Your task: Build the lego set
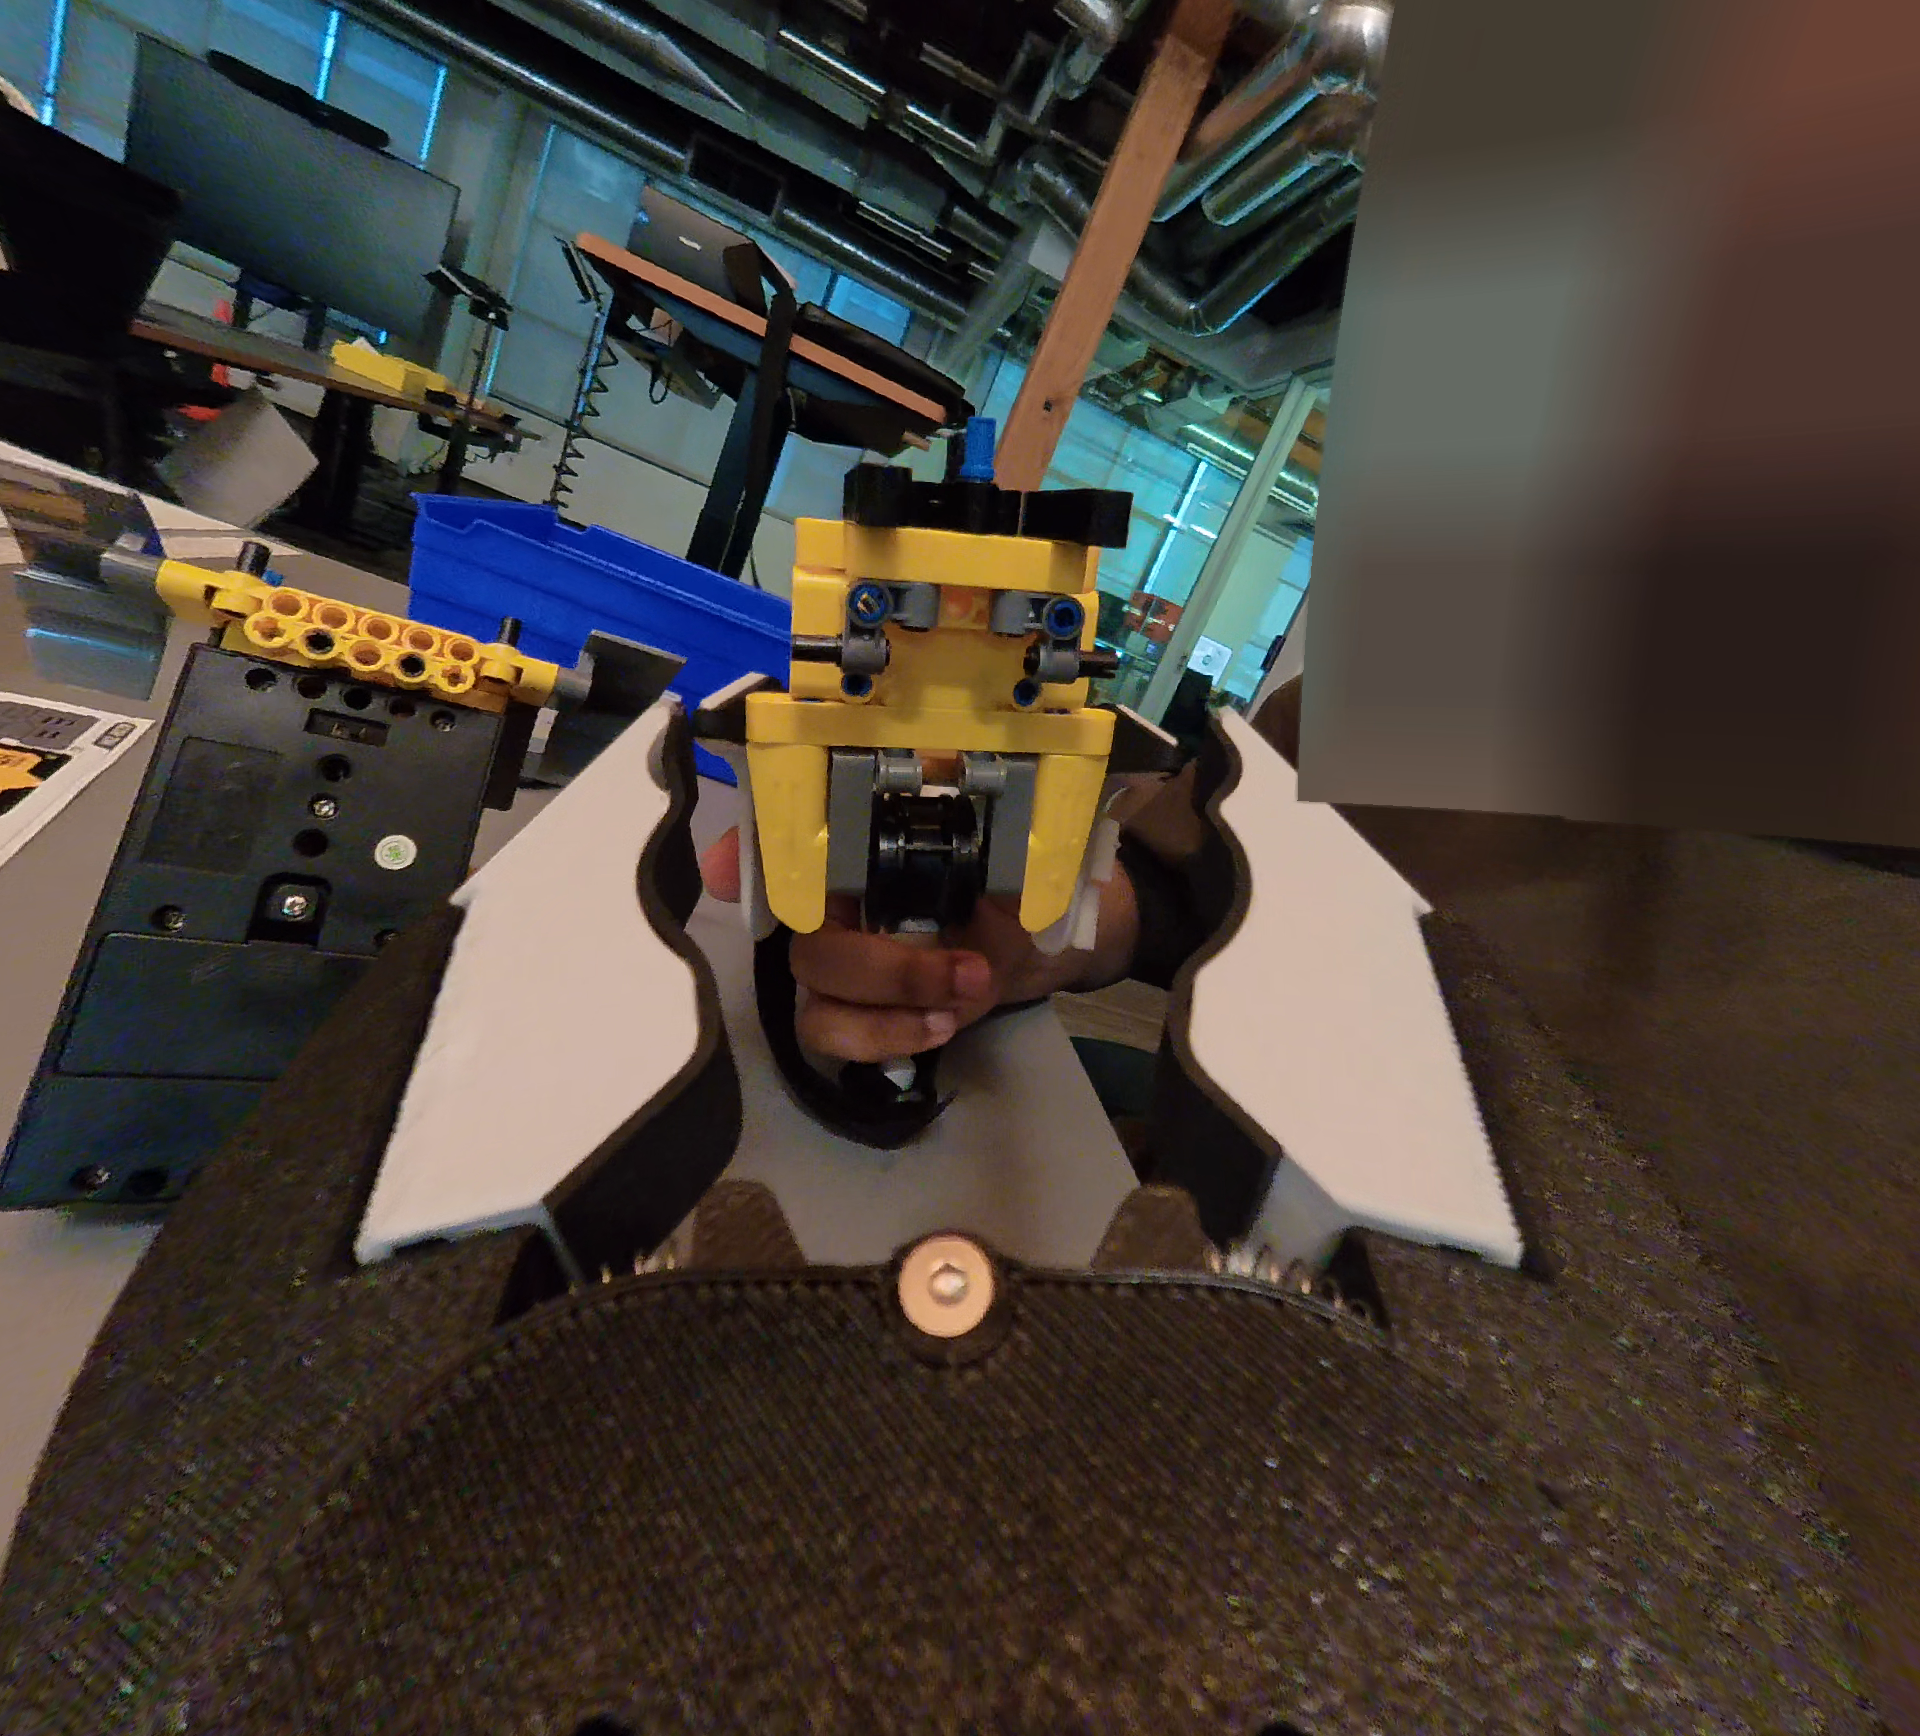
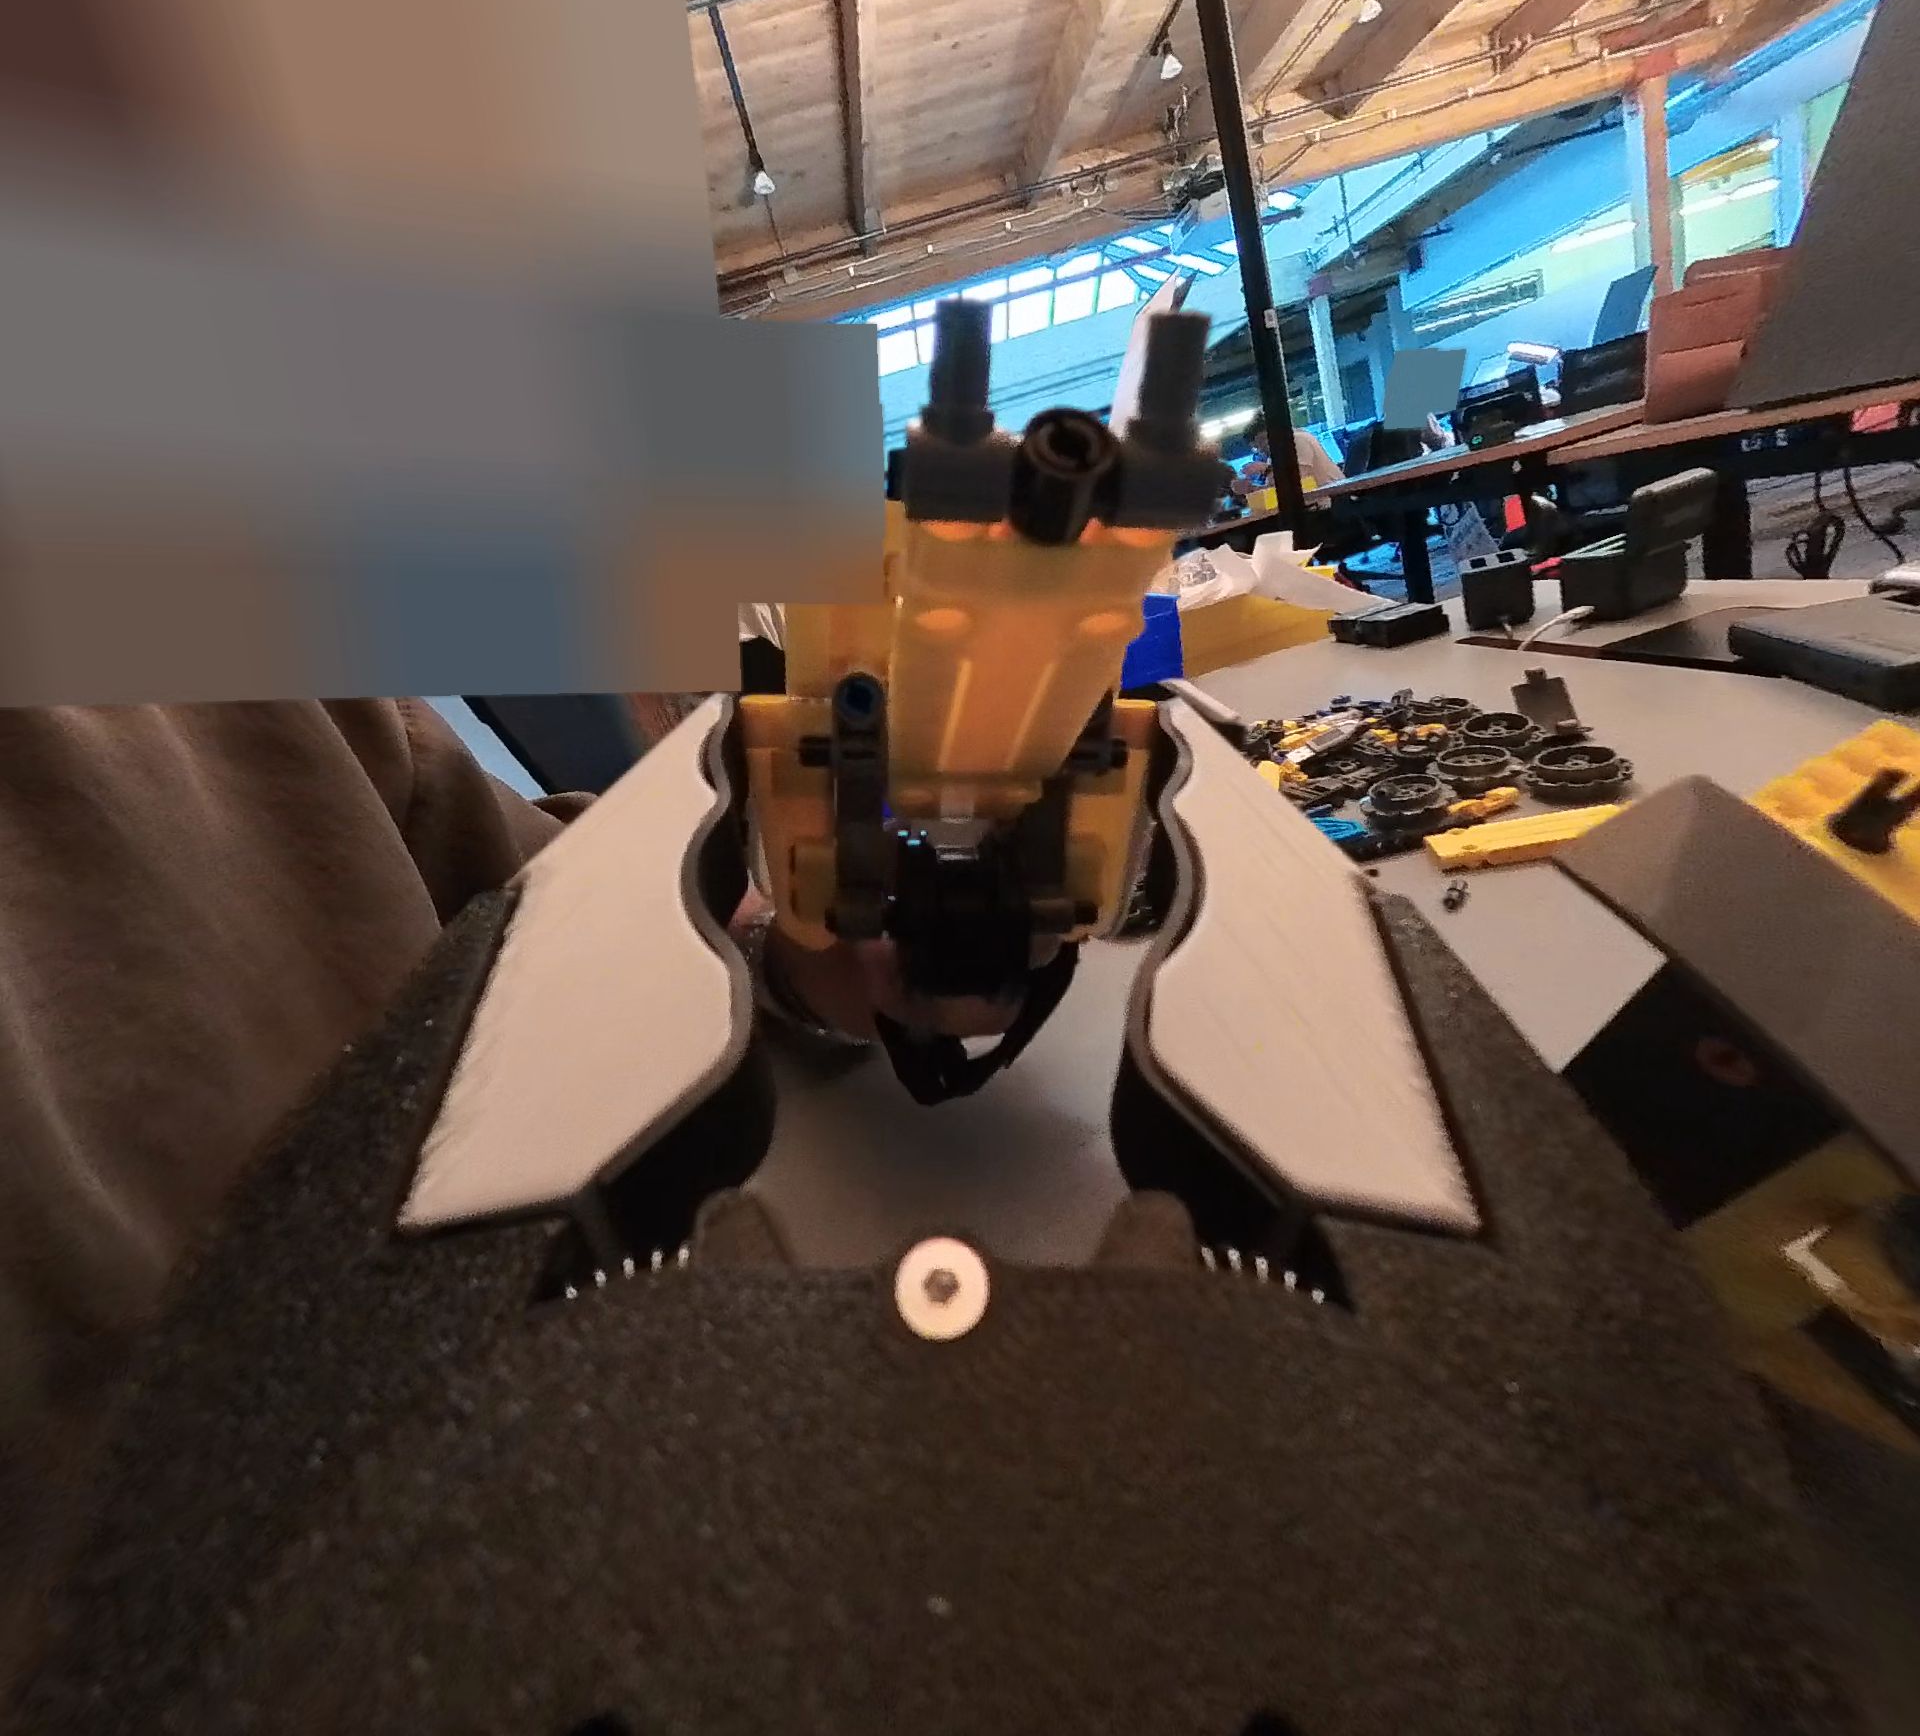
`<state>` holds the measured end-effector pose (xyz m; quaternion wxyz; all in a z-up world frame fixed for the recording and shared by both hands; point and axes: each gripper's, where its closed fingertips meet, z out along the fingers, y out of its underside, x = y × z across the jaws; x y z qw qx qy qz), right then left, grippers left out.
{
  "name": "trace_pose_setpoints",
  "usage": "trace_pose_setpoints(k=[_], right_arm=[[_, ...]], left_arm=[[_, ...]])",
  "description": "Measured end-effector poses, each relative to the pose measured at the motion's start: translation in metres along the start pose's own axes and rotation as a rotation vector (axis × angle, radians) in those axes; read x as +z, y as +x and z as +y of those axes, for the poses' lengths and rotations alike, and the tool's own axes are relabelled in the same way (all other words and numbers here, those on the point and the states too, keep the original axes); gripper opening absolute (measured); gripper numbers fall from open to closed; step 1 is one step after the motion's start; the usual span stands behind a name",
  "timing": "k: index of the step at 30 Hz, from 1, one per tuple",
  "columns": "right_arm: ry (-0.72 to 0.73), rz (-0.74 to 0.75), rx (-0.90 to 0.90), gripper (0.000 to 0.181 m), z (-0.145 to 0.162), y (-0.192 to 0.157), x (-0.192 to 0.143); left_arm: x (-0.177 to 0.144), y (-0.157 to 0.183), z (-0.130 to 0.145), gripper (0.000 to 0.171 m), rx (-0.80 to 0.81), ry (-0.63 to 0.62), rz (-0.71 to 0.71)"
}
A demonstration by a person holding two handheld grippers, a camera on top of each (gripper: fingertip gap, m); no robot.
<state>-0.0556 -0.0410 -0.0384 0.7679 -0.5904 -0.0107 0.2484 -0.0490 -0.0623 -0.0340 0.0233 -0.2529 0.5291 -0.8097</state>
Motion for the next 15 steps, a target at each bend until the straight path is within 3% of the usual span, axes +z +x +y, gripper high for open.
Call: trace_pose_setpoints(k=[9, 15], right_arm=[[-0.055, 0.065, -0.108, 0.077, 0.01, 0.003, 0.003], [-0.056, 0.078, -0.118, 0.077, 0.011, 0.005, 0.004]], left_arm=[[-0.007, -0.006, -0.012, 0.078, 0.057, 0.071, -0.091], [-0.002, -0.002, -0.007, 0.075, 0.113, 0.022, -0.1]])
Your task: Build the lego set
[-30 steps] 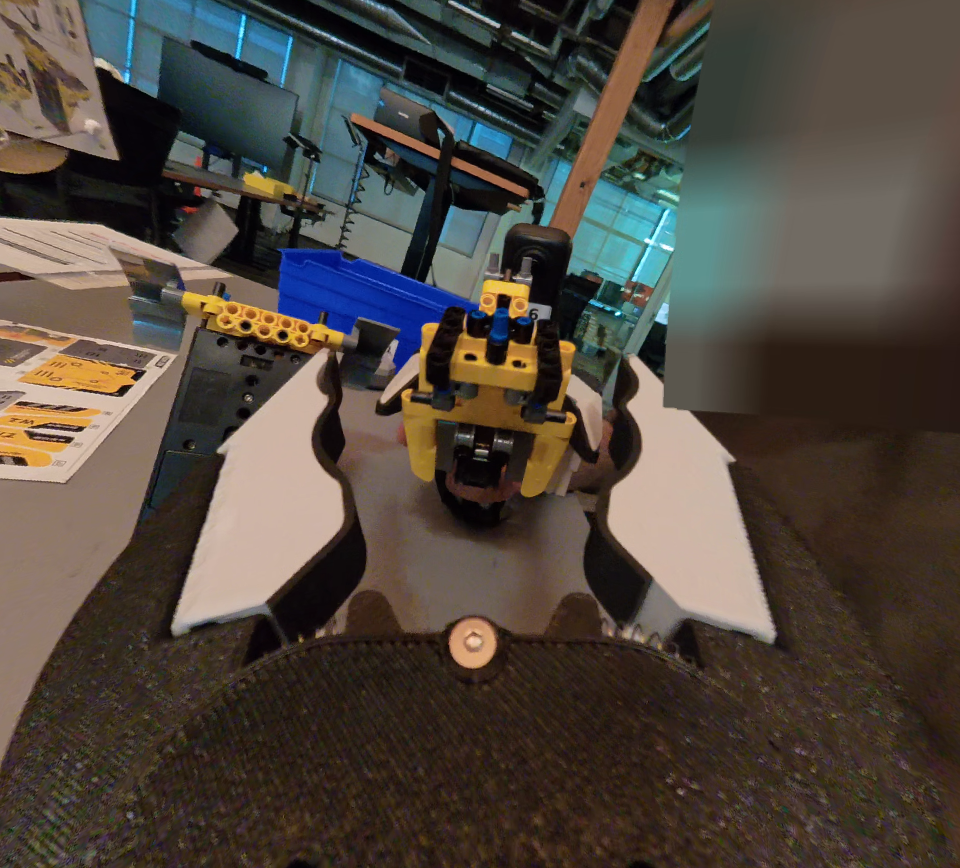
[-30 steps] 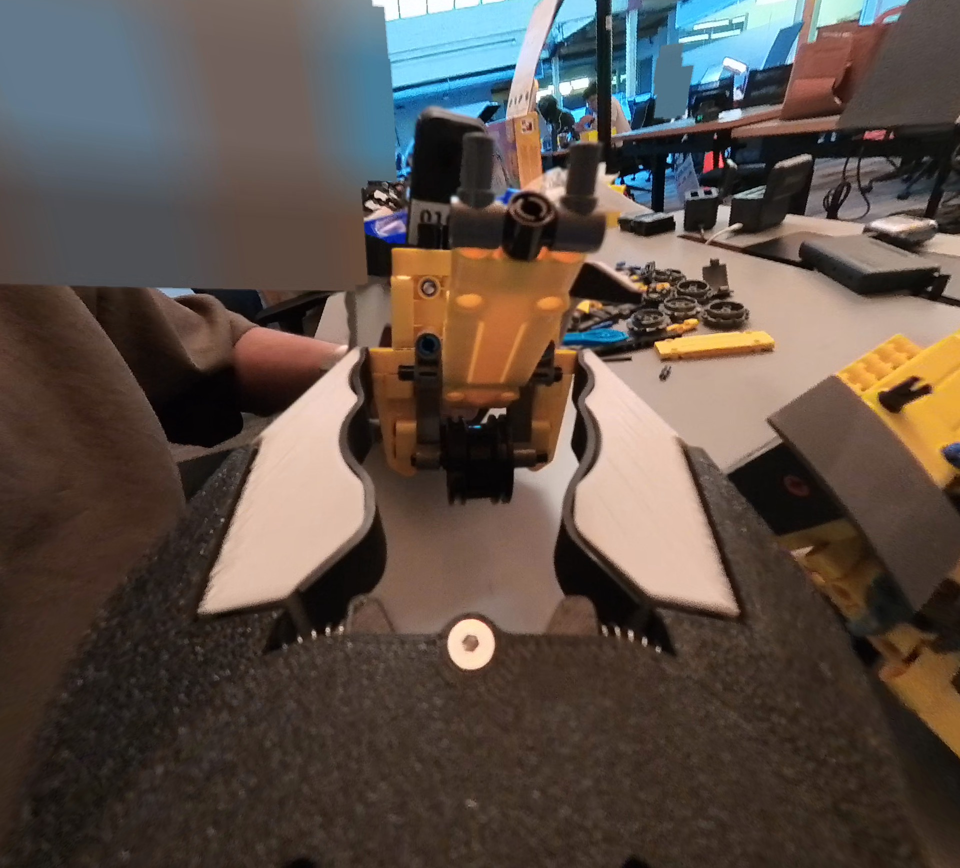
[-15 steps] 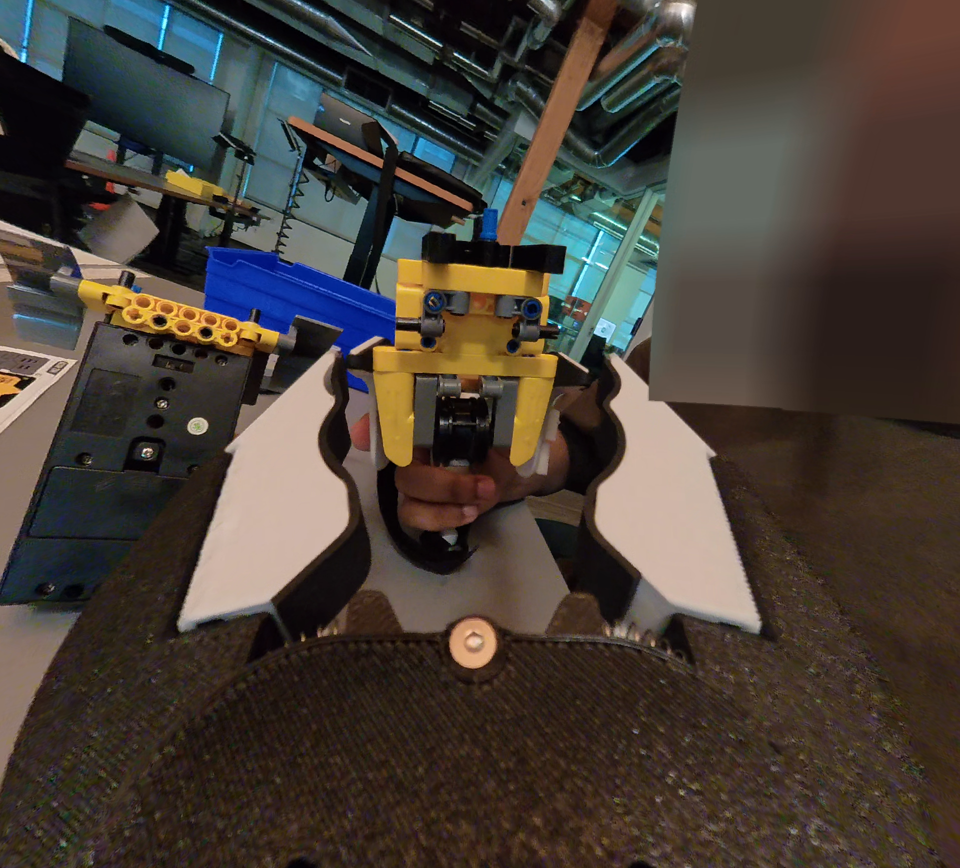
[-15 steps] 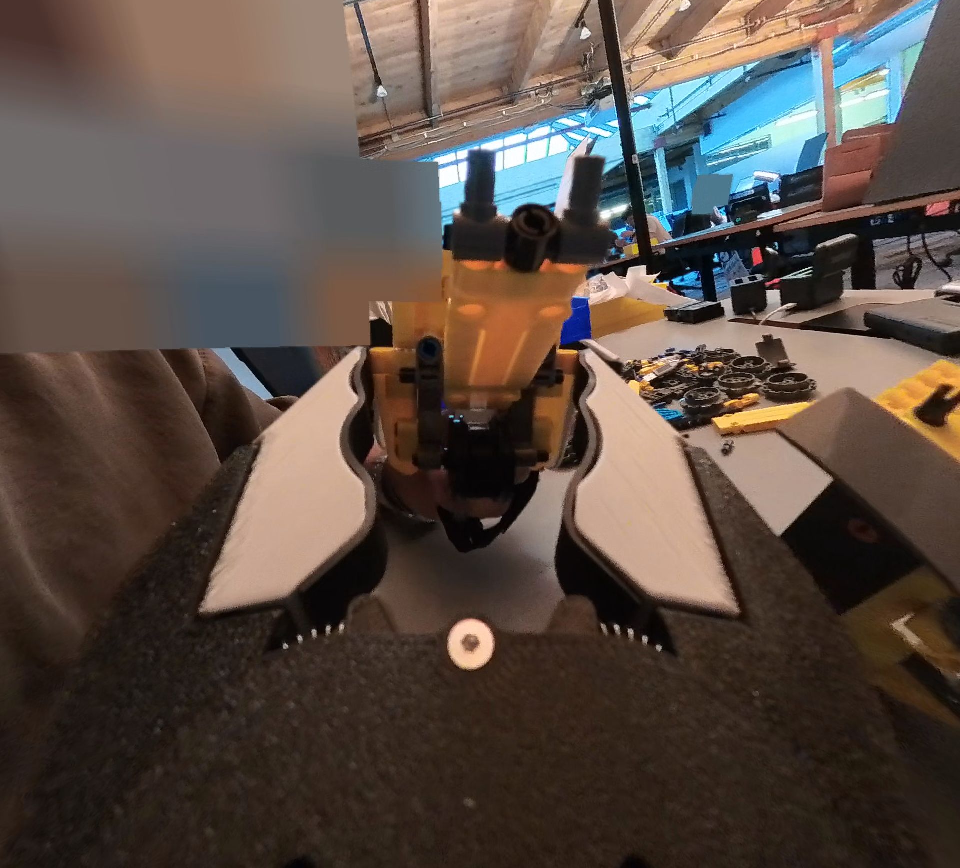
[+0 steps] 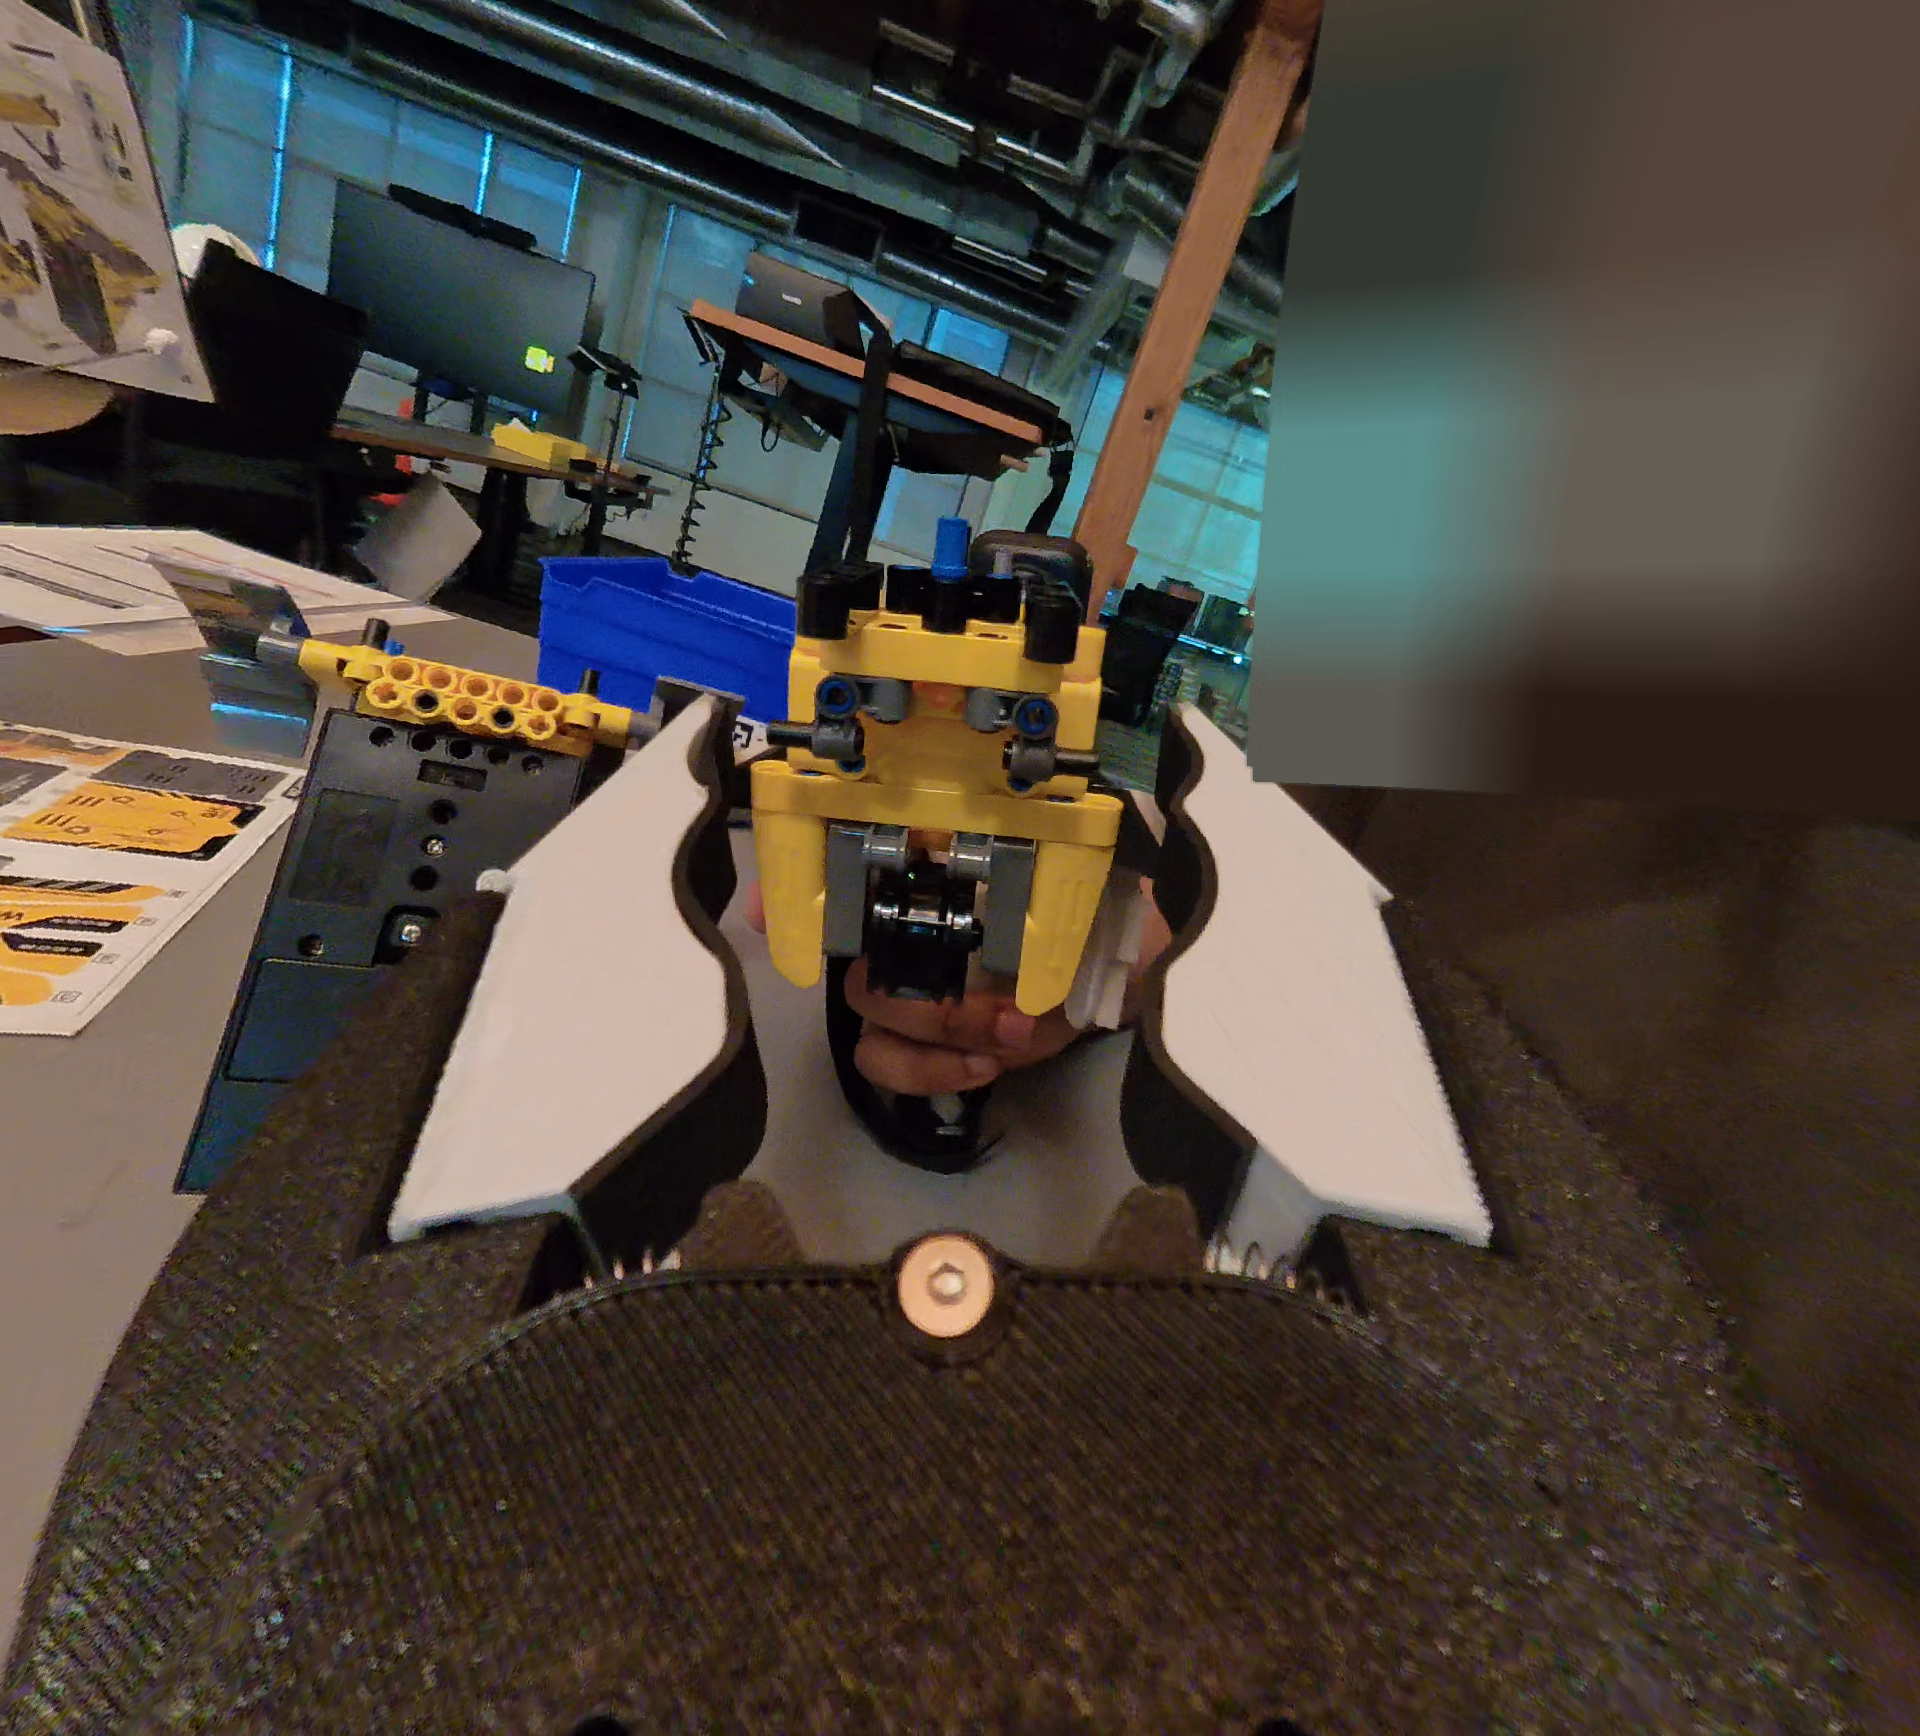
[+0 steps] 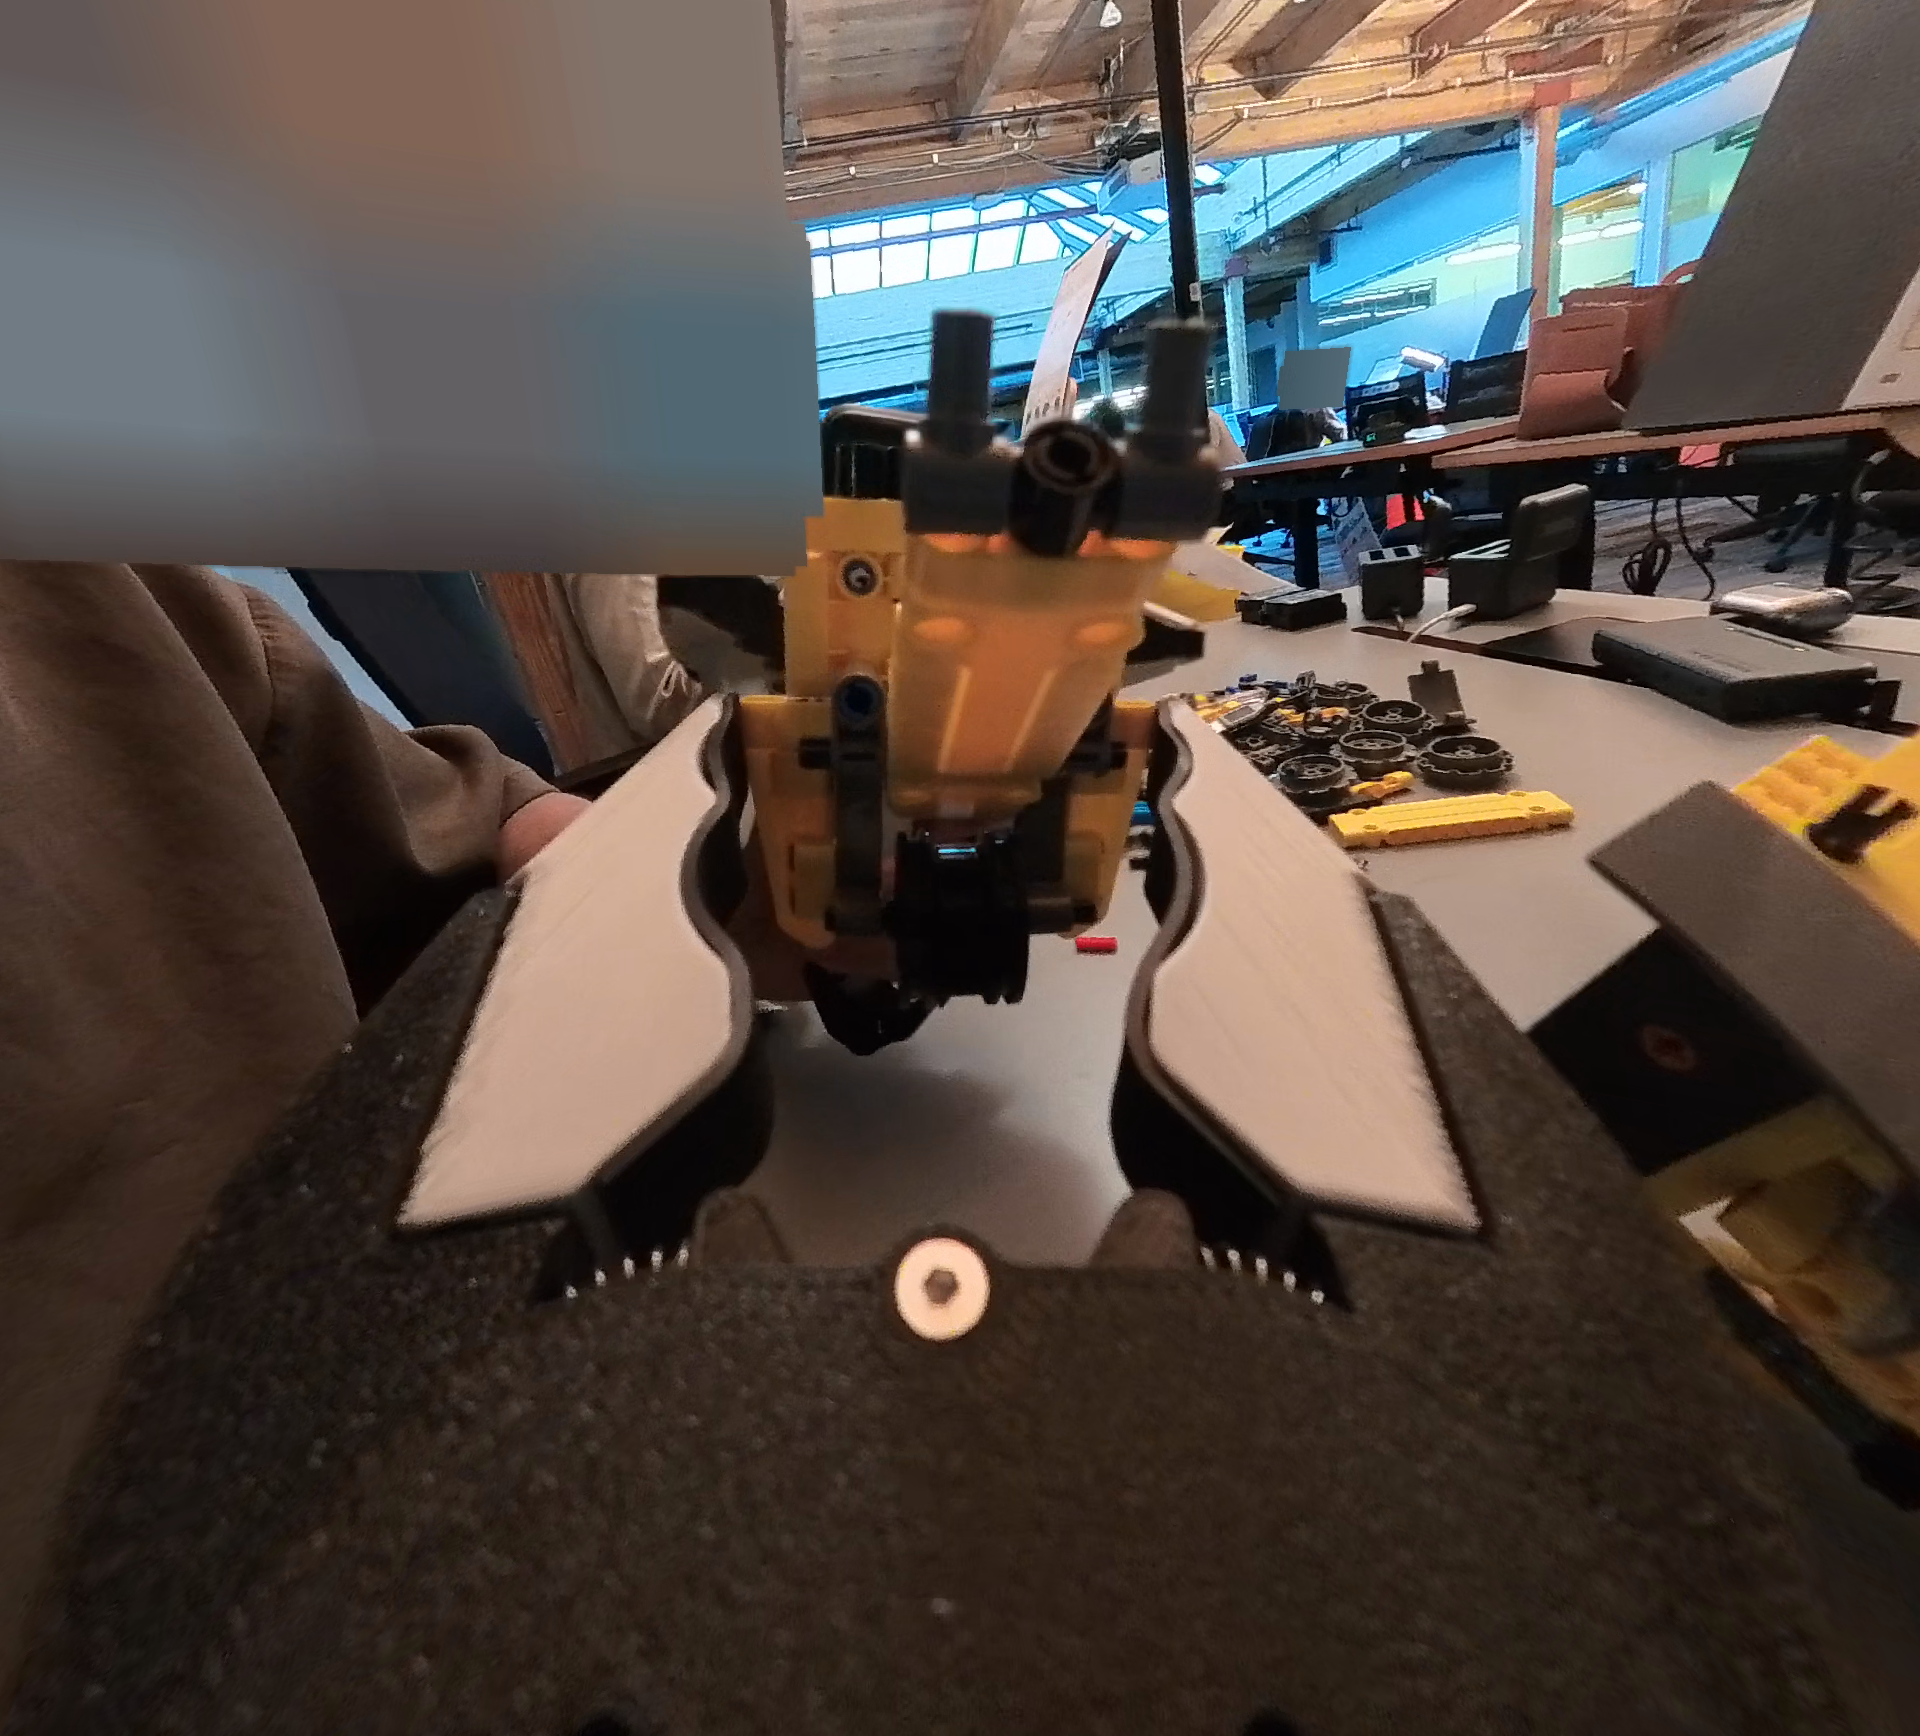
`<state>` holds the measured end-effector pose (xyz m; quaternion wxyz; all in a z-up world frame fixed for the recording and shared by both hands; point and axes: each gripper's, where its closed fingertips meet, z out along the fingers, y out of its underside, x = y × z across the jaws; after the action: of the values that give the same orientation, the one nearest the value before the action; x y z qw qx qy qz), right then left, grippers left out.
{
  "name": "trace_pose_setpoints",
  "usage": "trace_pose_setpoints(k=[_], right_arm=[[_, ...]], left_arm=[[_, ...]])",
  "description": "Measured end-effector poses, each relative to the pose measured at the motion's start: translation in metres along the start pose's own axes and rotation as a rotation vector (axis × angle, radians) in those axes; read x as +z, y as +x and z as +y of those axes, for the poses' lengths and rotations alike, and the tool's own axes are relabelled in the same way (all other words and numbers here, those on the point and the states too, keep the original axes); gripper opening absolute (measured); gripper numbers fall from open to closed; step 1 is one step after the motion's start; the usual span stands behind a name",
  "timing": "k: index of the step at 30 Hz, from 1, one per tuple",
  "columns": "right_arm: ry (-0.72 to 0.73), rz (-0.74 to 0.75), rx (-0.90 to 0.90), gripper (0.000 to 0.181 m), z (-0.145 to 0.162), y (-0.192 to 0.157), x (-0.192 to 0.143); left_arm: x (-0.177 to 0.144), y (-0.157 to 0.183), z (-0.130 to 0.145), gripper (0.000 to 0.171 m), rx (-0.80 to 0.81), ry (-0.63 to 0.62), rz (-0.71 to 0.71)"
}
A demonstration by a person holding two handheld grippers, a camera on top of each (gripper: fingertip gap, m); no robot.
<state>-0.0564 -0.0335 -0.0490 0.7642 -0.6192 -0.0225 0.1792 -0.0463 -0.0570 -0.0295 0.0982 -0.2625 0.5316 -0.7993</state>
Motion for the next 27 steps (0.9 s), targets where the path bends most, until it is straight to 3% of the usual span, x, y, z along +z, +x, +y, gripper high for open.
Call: trace_pose_setpoints(k=[7, 17, 22, 27], right_arm=[[-0.023, -0.004, -0.035, 0.077, 0.004, -0.005, 0.003], [-0.062, -0.023, -0.036, 0.077, 0.01, -0.009, 0.007], [-0.082, 0.007, 0.005, 0.077, 0.012, -0.001, 0.006], [-0.145, 0.015, 0.09, 0.077, 0.021, 0.005, 0.006]], left_arm=[[0.003, 0.002, 0.006, 0.058, 0.054, -0.043, -0.018], [0.002, 0.004, 0.008, 0.058, 0.113, -0.088, -0.026], [-0.011, -0.006, -0.016, 0.057, 0.133, -0.024, -0.083], [-0.042, -0.034, -0.052, 0.057, 0.234, 0.008, -0.283]])
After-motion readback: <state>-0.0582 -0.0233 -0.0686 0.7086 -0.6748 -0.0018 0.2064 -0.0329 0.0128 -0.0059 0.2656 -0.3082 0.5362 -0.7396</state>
